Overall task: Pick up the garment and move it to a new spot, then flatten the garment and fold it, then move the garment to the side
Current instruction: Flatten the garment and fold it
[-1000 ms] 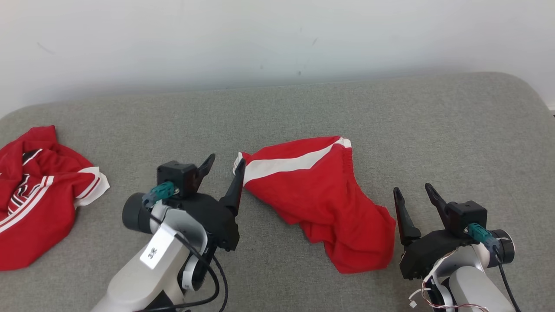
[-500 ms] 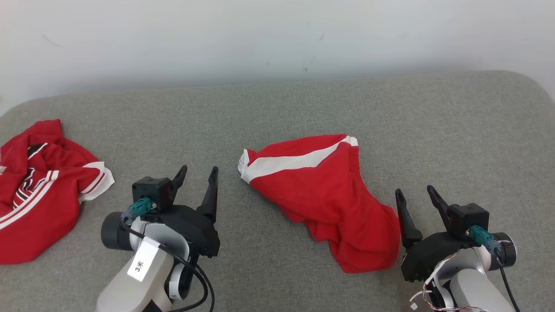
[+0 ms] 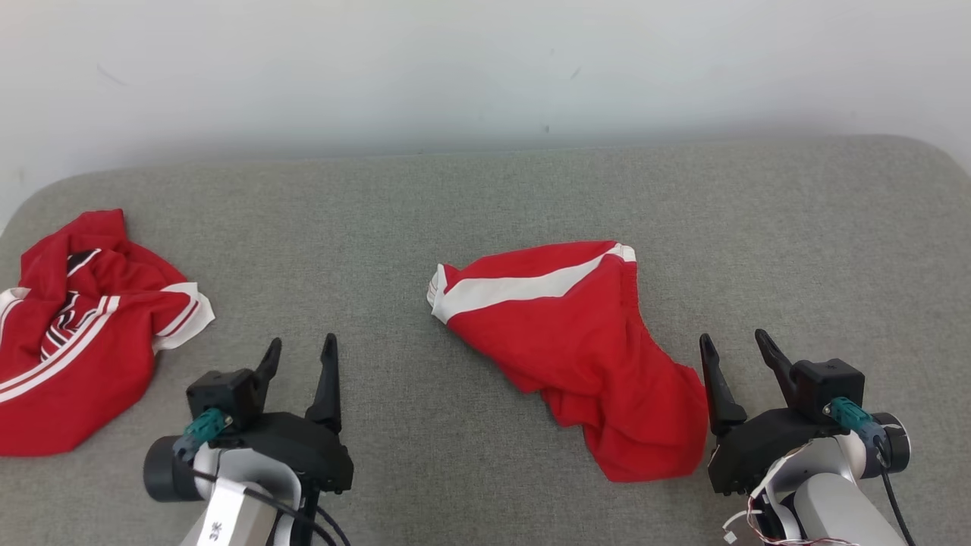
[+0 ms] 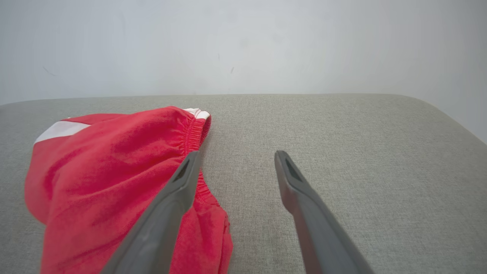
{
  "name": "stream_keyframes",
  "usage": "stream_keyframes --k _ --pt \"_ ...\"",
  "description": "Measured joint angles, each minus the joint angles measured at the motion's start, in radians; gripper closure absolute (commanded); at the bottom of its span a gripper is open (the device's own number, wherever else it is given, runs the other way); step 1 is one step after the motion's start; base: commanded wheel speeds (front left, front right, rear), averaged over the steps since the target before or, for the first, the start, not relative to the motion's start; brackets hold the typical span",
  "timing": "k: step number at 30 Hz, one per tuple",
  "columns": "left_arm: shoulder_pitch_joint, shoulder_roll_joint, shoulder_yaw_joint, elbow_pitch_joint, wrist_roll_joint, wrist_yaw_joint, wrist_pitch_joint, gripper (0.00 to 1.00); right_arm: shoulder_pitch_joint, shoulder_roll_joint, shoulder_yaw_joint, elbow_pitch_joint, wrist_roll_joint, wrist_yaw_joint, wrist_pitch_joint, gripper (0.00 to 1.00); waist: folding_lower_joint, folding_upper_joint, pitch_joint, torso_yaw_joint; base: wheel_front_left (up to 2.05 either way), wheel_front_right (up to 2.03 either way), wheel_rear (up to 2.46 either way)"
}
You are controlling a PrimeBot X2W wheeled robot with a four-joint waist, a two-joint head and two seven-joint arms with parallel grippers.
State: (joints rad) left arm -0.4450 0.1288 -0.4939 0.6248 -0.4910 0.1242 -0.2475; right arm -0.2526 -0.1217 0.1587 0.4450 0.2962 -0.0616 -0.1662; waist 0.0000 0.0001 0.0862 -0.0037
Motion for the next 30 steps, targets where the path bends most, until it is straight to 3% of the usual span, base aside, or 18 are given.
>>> stream_keyframes --k 14,25,30 --pt "0.135 -0.028 0.137 -0.185 0.155 0.000 -0.004 0.00 0.017 -0.007 0.004 0.012 0.012 0.015 0.017 0.00 0.0000 -0.0001 -0.030 0.036 0.00 0.00 0.00" --pt "0.181 -0.054 0.169 -0.302 0.233 0.000 -0.004 0.00 -0.171 -0.011 0.030 0.146 0.058 0.101 0.154 0.00 0.0000 0.0000 -0.035 0.069 0.00 0.00 0.00" --pt "0.196 -0.064 0.160 -0.335 0.250 0.000 -0.004 0.00 -0.268 -0.012 0.042 0.243 0.067 0.116 0.233 0.00 -0.0001 0.0000 -0.030 0.091 0.00 0.00 0.00"
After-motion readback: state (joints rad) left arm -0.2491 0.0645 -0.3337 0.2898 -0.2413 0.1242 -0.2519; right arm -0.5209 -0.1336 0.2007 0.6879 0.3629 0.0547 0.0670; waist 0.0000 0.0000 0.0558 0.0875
